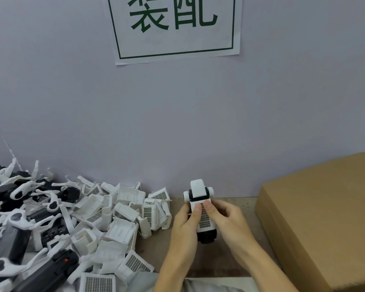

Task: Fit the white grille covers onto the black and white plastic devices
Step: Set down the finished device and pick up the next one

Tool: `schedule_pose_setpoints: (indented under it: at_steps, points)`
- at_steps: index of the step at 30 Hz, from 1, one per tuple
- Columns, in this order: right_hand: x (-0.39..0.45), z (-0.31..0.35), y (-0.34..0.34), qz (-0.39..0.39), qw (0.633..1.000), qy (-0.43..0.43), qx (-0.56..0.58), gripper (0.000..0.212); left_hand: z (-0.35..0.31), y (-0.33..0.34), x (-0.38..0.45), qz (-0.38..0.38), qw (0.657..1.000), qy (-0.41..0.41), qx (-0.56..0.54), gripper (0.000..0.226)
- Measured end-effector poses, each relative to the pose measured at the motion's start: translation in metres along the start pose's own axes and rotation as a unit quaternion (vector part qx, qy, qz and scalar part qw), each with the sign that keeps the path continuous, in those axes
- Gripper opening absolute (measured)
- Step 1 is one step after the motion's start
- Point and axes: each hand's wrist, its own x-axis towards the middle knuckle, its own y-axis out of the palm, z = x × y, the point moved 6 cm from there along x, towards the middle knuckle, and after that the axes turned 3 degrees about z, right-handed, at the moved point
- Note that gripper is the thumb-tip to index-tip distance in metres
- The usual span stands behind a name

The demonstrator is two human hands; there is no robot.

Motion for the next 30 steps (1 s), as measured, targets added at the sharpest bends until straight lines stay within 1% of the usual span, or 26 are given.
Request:
schedule_pose_setpoints:
  at_steps: [2,4,6,9,12,16,19,21,23,26,28,30]
  points:
    - [0.0,0.001,0.001,-0.011,1.0,0.0,0.002,0.038,-0.001,-0.001,-0.001,-0.016,0.999,0.017,0.044,0.029]
    - [0.0,-0.001,0.003,-0.039,0.999,0.002,-0.017,0.045,-0.004,-0.003,-0.001,-0.042,0.993,0.036,0.106,0.036]
    - [0.001,-0.002,0.006,-0.053,0.998,0.002,-0.025,0.045,-0.005,-0.006,-0.001,-0.06,0.986,0.047,0.149,0.043]
    - [0.0,-0.002,0.008,-0.036,0.999,0.005,-0.016,0.035,-0.007,-0.007,-0.002,-0.063,0.98,0.049,0.183,0.044]
    - [-0.001,-0.002,0.007,-0.011,1.0,0.007,-0.012,0.02,-0.005,-0.006,-0.001,-0.053,0.975,0.044,0.21,0.031]
    - [-0.001,-0.004,0.001,-0.039,0.999,0.015,-0.027,0.017,-0.004,-0.005,0.0,-0.046,0.976,0.049,0.209,0.02]
    - [0.0,-0.005,-0.001,-0.074,0.997,0.017,-0.034,0.013,-0.007,-0.006,-0.001,-0.063,0.969,0.061,0.232,0.02]
    - [0.0,-0.005,-0.001,-0.085,0.996,0.016,-0.038,0.012,-0.008,-0.008,0.0,-0.072,0.969,0.061,0.228,0.021]
    - [0.0,-0.006,0.002,-0.076,0.996,0.02,-0.029,0.013,-0.008,-0.009,0.0,-0.071,0.976,0.046,0.202,0.021]
    - [-0.001,-0.011,0.0,-0.085,0.995,0.045,0.007,0.018,-0.005,-0.004,-0.001,-0.039,0.99,0.004,0.138,0.015]
    - [-0.001,-0.012,-0.005,-0.108,0.992,0.057,0.018,0.023,-0.005,-0.001,-0.002,-0.026,0.986,0.006,0.165,0.015]
    - [0.0,-0.01,-0.008,-0.11,0.993,0.046,-0.005,0.02,-0.006,-0.004,-0.002,-0.04,0.979,0.011,0.201,0.022]
